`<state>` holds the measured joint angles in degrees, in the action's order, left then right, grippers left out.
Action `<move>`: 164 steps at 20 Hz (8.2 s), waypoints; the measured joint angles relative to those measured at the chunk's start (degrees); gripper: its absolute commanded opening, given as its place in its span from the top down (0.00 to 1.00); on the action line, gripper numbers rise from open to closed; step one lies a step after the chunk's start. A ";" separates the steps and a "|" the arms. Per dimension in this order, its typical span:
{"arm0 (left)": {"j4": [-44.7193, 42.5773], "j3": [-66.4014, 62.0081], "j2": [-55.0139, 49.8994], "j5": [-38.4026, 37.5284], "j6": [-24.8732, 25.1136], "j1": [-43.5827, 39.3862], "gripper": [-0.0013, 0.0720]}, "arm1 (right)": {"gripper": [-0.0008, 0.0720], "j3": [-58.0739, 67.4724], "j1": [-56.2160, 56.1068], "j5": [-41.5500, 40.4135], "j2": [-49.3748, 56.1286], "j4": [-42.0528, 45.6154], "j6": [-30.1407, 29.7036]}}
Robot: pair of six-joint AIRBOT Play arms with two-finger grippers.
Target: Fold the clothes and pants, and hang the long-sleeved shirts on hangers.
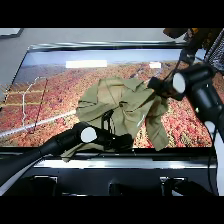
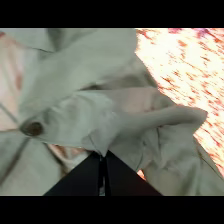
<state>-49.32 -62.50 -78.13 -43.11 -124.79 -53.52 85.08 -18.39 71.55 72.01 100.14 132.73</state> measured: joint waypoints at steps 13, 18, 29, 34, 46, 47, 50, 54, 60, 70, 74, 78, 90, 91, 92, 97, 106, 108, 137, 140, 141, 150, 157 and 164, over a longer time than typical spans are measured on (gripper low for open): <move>18.91 -2.84 -11.78 14.71 5.14 -1.42 0.95 | 0.95 9.70 2.73 0.31 14.99 -7.58 -11.82; 20.06 -9.49 -19.85 13.35 7.26 -1.36 0.95 | 0.94 9.60 2.73 0.70 20.13 -7.21 -13.09; 14.40 -11.76 -21.62 0.98 13.86 7.32 0.23 | 0.33 5.99 3.37 6.45 20.15 -5.42 -16.26; -6.69 -12.04 -13.49 -8.20 17.35 18.64 0.23 | 0.22 5.75 9.70 14.93 9.66 -4.24 -19.61; -20.28 -16.57 -8.90 -0.70 49.13 28.96 0.23 | 0.15 -41.29 23.85 12.59 -19.50 -30.64 -11.61; -20.33 -16.65 -8.96 0.68 50.47 29.05 0.23 | 0.15 -45.31 23.96 10.21 -20.37 -32.85 -10.60; -20.68 -16.70 -9.11 3.30 52.68 29.16 0.23 | 0.15 -54.34 24.17 1.73 -21.62 -37.48 -7.89; -20.72 -16.74 -9.38 6.10 53.90 29.16 0.23 | 0.15 -58.64 24.24 -7.10 -20.06 -42.38 -6.60; -20.79 -16.74 -11.10 8.24 54.23 29.16 0.05 | 0.58 -60.00 24.24 -13.99 -15.87 -48.48 -8.57; -16.37 -17.94 -16.98 10.27 55.67 25.09 0.05 | 0.95 -60.19 24.20 -14.40 -14.80 -49.86 -9.20; -5.27 -21.75 -21.90 10.54 50.69 22.56 0.05 | 0.95 -60.19 24.20 -14.62 -14.80 -49.16 -9.46; 5.81 -26.10 -27.32 10.69 41.81 20.92 0.05 | 0.95 -60.19 24.20 -14.56 -14.80 -48.26 -10.25; 25.64 -28.44 -34.80 11.85 30.05 17.33 0.05 | 0.95 -60.19 24.20 -14.47 -14.80 -47.01 -10.69; 26.14 -28.44 -34.97 12.24 29.94 16.96 0.05 | 0.95 -60.19 24.20 -14.45 -14.80 -46.99 -10.88; 26.95 -28.44 -35.12 12.72 29.83 16.65 0.05 | 0.95 -60.19 24.20 -14.47 -14.80 -46.93 -11.04; 31.41 -28.44 -36.20 16.39 29.66 14.99 0.05 | 0.95 -60.19 24.20 -14.47 -14.80 -46.60 -11.43; 38.95 -29.44 -39.12 21.51 29.68 13.49 0.24 | 0.95 -60.19 24.20 -14.49 -14.80 -45.72 -11.76; 39.39 -29.57 -39.36 22.77 29.66 13.40 0.24 | 0.95 -60.19 24.20 -14.47 -14.80 -45.51 -11.76; 37.35 -53.37 -37.07 3.15 45.42 27.26 0.96 | 0.95 -21.77 21.24 -18.18 -11.80 -36.44 -17.55; 34.14 -55.45 -34.25 1.49 45.97 30.34 0.96 | 0.95 -6.73 16.02 -18.43 -5.73 -32.06 -18.69; 32.89 -55.82 -32.94 1.18 46.01 31.45 0.96 | 0.95 -1.73 14.29 -18.23 -3.82 -30.25 -18.95; 26.18 -56.43 -19.12 -2.97 46.16 40.15 0.96 | 0.95 30.58 4.76 -14.23 2.64 -19.78 -21.24; 14.99 -56.43 -8.24 -14.97 36.81 42.25 0.96 | 0.95 33.75 3.87 -8.83 -4.28 -22.62 -24.68; 6.62 -56.50 1.62 -24.92 27.96 41.55 0.96 | 0.95 34.07 3.82 -1.77 -11.78 -25.99 -25.53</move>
<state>-42.70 -119.00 -76.51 -68.03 -96.84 -11.97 119.15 -14.57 69.78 60.23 74.15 107.20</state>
